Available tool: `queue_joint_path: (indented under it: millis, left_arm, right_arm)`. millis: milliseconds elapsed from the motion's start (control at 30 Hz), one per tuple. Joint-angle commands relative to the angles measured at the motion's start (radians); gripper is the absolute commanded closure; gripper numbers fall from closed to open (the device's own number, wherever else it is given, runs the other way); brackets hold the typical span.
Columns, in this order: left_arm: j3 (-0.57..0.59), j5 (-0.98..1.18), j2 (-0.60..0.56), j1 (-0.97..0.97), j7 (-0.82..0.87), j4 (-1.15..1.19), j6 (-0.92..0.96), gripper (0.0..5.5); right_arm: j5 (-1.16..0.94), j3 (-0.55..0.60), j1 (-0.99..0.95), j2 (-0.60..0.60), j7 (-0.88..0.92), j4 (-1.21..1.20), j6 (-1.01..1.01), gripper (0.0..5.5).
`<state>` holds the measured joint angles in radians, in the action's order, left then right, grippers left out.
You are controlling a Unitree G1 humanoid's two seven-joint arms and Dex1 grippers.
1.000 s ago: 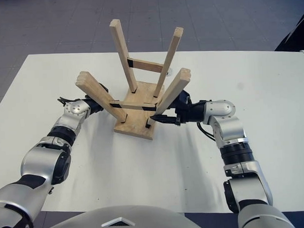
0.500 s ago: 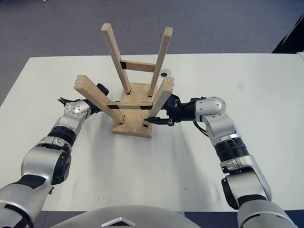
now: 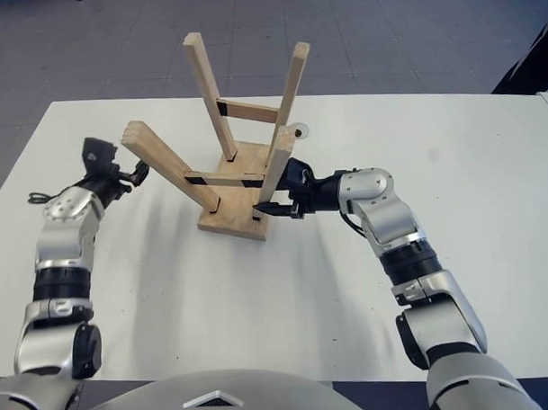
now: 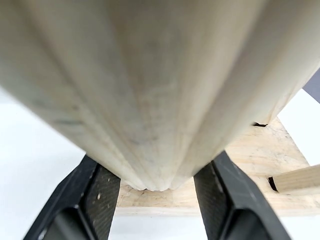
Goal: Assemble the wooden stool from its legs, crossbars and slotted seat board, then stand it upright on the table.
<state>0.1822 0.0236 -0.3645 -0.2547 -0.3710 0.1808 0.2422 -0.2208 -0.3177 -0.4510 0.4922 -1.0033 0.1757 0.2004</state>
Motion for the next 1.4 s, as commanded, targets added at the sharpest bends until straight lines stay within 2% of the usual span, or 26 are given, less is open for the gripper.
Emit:
queue_joint_path:
  millis: [33, 100, 233, 567, 800, 933, 1000, 1033, 1100, 1133, 1167, 1300, 1400]
  left_arm:
    - [-0.009, 0.069, 0.124, 0.242, 0.063, -0.361, 0.008, 2.66]
    - [-0.02, 0.091, 0.145, 0.235, 0.061, -0.369, -0.005, 2.98]
    - [-0.041, 0.099, 0.142, 0.16, 0.046, -0.303, -0.048, 3.02]
    - [-0.03, 0.226, 0.125, -0.185, -0.197, 0.308, -0.21, 3.02]
    - [0.038, 0.195, 0.031, -0.282, -0.127, 0.624, -0.354, 3.02]
    - [0.037, 0.187, 0.04, -0.325, -0.116, 0.708, -0.395, 3.02]
    - [-0.021, 0.192, 0.097, -0.315, -0.178, 0.601, -0.387, 3.02]
    - [-0.152, 0.261, 0.13, -0.249, -0.281, 0.308, -0.316, 3.02]
    - [-0.412, 0.433, 0.148, -0.124, -0.375, -0.27, -0.109, 3.02]
    - [-0.504, 0.467, 0.123, -0.082, -0.409, -0.447, -0.056, 3.02]
    - [-0.539, 0.486, 0.103, -0.063, -0.415, -0.53, -0.02, 3.02]
    - [-0.509, 0.419, 0.029, -0.022, -0.431, -0.543, 0.0, 3.02]
    - [-0.427, 0.331, 0.038, -0.032, -0.327, -0.448, -0.018, 3.02]
  right_arm:
    - [0.089, -0.013, 0.209, 0.054, 0.154, -0.09, 0.243, 3.47]
    - [0.087, -0.011, 0.239, 0.061, 0.184, -0.143, 0.279, 3.47]
    - [0.077, -0.017, 0.247, 0.076, 0.201, -0.168, 0.298, 3.47]
    - [0.065, -0.029, 0.24, 0.085, 0.19, -0.151, 0.287, 3.47]
    - [0.064, -0.029, 0.261, 0.092, 0.194, -0.165, 0.285, 3.47]
    - [0.063, -0.031, 0.27, 0.094, 0.195, -0.172, 0.285, 3.47]
    - [0.064, -0.034, 0.272, 0.096, 0.193, -0.174, 0.283, 3.47]
    - [0.067, -0.037, 0.274, 0.1, 0.19, -0.176, 0.284, 3.47]
    - [0.068, -0.039, 0.278, 0.11, 0.185, -0.178, 0.284, 3.47]
    - [0.067, -0.038, 0.282, 0.113, 0.185, -0.181, 0.286, 3.47]
    - [0.066, -0.036, 0.287, 0.115, 0.187, -0.184, 0.287, 3.47]
    - [0.067, -0.03, 0.294, 0.107, 0.19, -0.182, 0.284, 3.47]
    - [0.064, -0.028, 0.296, 0.109, 0.184, -0.183, 0.282, 3.47]
